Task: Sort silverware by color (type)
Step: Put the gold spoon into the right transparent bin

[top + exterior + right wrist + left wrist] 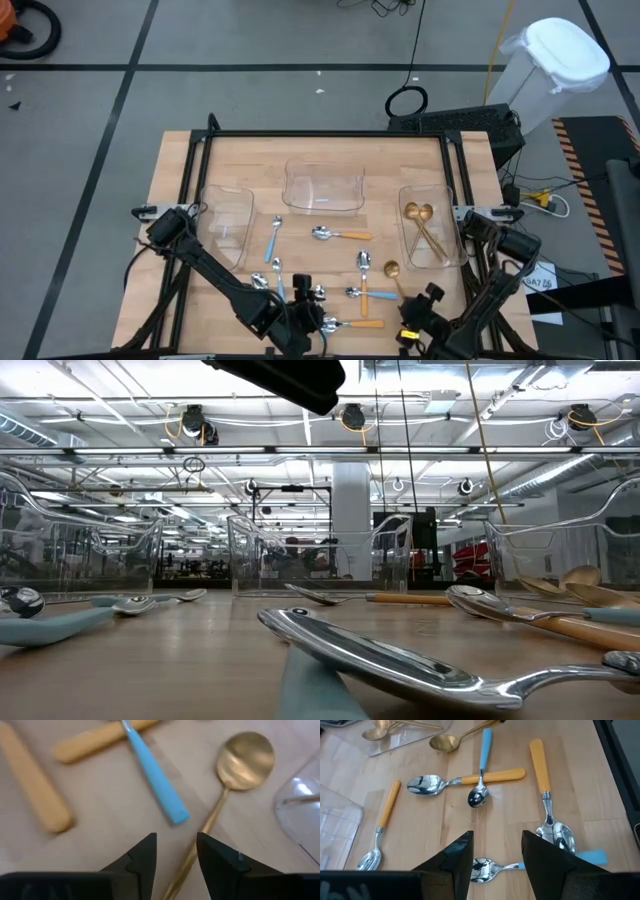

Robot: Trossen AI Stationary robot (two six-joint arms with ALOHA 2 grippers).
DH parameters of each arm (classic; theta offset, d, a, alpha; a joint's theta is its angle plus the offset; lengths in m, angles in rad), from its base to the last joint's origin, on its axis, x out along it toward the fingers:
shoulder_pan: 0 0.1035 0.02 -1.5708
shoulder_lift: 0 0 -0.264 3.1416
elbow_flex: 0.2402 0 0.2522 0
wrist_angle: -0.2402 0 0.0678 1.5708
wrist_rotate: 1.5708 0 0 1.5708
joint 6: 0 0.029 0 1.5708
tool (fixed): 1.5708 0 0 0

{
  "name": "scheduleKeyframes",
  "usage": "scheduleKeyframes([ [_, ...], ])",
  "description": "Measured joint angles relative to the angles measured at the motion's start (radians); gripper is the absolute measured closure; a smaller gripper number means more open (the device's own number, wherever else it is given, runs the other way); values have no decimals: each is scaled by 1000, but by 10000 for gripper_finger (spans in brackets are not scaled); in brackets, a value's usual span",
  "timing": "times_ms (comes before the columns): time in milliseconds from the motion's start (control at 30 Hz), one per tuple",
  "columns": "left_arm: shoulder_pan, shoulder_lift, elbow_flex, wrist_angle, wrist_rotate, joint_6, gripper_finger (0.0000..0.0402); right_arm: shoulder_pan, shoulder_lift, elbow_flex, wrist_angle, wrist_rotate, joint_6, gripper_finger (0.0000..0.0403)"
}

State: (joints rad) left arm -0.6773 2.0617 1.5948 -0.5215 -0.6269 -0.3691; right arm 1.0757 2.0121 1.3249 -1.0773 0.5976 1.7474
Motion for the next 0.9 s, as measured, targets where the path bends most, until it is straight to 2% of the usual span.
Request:
scheduleKeyframes([
  [367, 0, 0, 0, 1, 0, -2, 236, 63, 107, 3, -19, 59, 214, 298],
  [633, 3, 0, 0, 3, 0, -2, 236, 88, 131, 2, -1, 72, 325, 388],
  [900, 3, -1, 0, 3, 0, -7, 236, 91, 139, 44, -107, 63, 382, 393],
])
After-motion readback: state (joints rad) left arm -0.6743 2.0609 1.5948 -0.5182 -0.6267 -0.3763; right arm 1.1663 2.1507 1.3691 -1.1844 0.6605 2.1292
